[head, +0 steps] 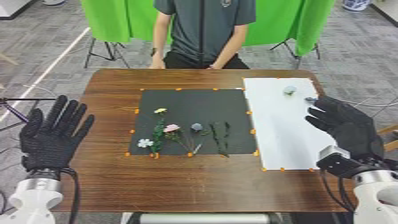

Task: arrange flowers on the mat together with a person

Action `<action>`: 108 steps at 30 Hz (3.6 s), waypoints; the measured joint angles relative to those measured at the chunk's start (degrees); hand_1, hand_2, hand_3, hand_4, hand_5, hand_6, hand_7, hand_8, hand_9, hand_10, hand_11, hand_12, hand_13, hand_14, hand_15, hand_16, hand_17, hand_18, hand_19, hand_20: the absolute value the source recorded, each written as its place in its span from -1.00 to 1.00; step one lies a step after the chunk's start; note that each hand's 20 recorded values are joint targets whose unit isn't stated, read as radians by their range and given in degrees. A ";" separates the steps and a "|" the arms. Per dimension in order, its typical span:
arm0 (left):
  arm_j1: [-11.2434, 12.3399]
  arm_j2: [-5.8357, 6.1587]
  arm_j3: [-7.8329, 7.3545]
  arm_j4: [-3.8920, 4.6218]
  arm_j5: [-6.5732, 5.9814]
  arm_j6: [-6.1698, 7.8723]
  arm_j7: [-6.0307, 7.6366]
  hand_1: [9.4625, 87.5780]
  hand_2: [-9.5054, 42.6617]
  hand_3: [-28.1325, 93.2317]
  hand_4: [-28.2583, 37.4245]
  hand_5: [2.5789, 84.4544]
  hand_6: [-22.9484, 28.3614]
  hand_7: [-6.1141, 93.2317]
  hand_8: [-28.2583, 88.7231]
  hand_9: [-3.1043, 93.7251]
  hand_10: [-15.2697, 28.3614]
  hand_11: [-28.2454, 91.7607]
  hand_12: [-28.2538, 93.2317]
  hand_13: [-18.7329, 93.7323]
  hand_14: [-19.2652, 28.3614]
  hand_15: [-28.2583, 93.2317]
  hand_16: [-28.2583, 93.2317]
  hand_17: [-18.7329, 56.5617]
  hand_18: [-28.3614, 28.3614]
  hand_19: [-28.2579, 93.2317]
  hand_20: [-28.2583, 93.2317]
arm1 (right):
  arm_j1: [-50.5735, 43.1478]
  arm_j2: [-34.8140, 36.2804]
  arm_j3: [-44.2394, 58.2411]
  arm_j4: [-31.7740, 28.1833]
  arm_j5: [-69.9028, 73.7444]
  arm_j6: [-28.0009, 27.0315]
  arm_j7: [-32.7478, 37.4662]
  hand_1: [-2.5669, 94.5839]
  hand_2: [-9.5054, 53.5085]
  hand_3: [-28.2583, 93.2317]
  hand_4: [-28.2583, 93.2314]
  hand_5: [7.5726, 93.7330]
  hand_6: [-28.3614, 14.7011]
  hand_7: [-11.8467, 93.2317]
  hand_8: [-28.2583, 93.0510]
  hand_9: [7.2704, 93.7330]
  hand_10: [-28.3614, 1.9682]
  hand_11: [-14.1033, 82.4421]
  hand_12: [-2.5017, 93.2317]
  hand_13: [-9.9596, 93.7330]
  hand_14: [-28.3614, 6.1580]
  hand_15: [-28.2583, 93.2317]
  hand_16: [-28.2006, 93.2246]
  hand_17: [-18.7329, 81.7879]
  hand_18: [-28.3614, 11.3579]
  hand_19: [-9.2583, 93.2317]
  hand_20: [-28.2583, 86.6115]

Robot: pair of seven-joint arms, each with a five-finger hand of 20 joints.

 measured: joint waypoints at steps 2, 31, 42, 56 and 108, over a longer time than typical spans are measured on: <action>0.05 -0.01 0.00 0.01 -0.26 0.02 0.01 -0.52 -0.09 0.64 -1.00 0.09 0.15 -0.74 -0.65 -0.02 0.34 -0.32 -0.38 -0.09 0.31 -0.29 -0.59 -0.57 0.43 -0.15 -0.33 | -0.22 0.00 0.01 -0.02 0.00 0.00 0.00 -0.41 -0.36 0.81 -0.96 -0.07 0.03 -0.44 -0.75 -0.21 -0.14 -0.47 -0.71 -0.16 -0.19 -0.14 -0.35 -0.40 -0.49 0.10 -0.27; -1.15 -0.05 2.95 0.58 -0.09 -0.07 -0.20 -0.53 -0.08 0.64 -1.00 0.09 0.15 -0.73 -0.65 -0.02 0.34 -0.32 -0.39 -0.10 0.31 -0.29 -0.59 -0.57 0.43 -0.15 -0.33 | 27.53 15.67 -12.73 24.57 -64.65 -3.93 10.22 -0.06 -1.00 0.83 -1.00 -0.55 -0.09 -0.48 -0.72 -0.57 -0.09 -0.49 -0.73 -0.40 -0.17 -0.18 -0.47 -0.45 -0.37 0.12 -0.45; -1.81 0.04 4.80 0.52 1.98 -0.07 -0.46 -0.53 -0.08 0.64 -1.00 0.09 0.15 -0.73 -0.65 -0.04 0.34 -0.32 -0.38 -0.10 0.34 -0.28 -0.59 -0.57 0.43 -0.15 -0.33 | 44.60 18.29 -27.19 40.42 -75.19 -10.92 18.57 -0.06 -1.00 0.73 -1.00 -0.44 -0.04 -0.46 -0.74 -0.53 -0.17 -0.47 -0.74 -0.31 -0.16 -0.08 -0.47 -0.35 -0.44 0.40 -0.40; -2.01 -0.18 4.90 0.54 4.41 -0.08 -2.82 -0.53 -0.09 0.64 -1.00 0.07 0.15 -0.74 -0.65 -0.05 0.33 -0.32 -0.38 -0.11 0.33 -0.29 -0.58 -0.57 0.44 -0.16 -0.33 | 53.29 17.61 -30.39 46.85 -78.38 -30.74 18.84 0.08 -1.00 0.63 -1.00 -0.01 0.20 -0.26 -0.82 0.12 0.07 -0.21 -0.64 0.21 0.10 0.20 -0.33 -0.16 -0.57 0.67 -0.22; -2.25 -0.93 4.33 1.06 4.47 0.70 -5.34 -0.53 -0.06 0.63 -1.00 0.06 0.16 -0.74 -0.65 -0.06 0.33 -0.32 -0.38 -0.11 0.33 -0.28 -0.59 -0.58 0.44 -0.15 -0.33 | 46.69 13.88 -50.47 23.62 -95.30 -16.70 5.90 0.20 -0.96 0.60 -1.00 0.35 0.32 0.03 -0.62 0.65 0.23 -0.48 -0.13 0.37 0.29 0.07 0.01 -0.08 -0.56 0.66 -0.03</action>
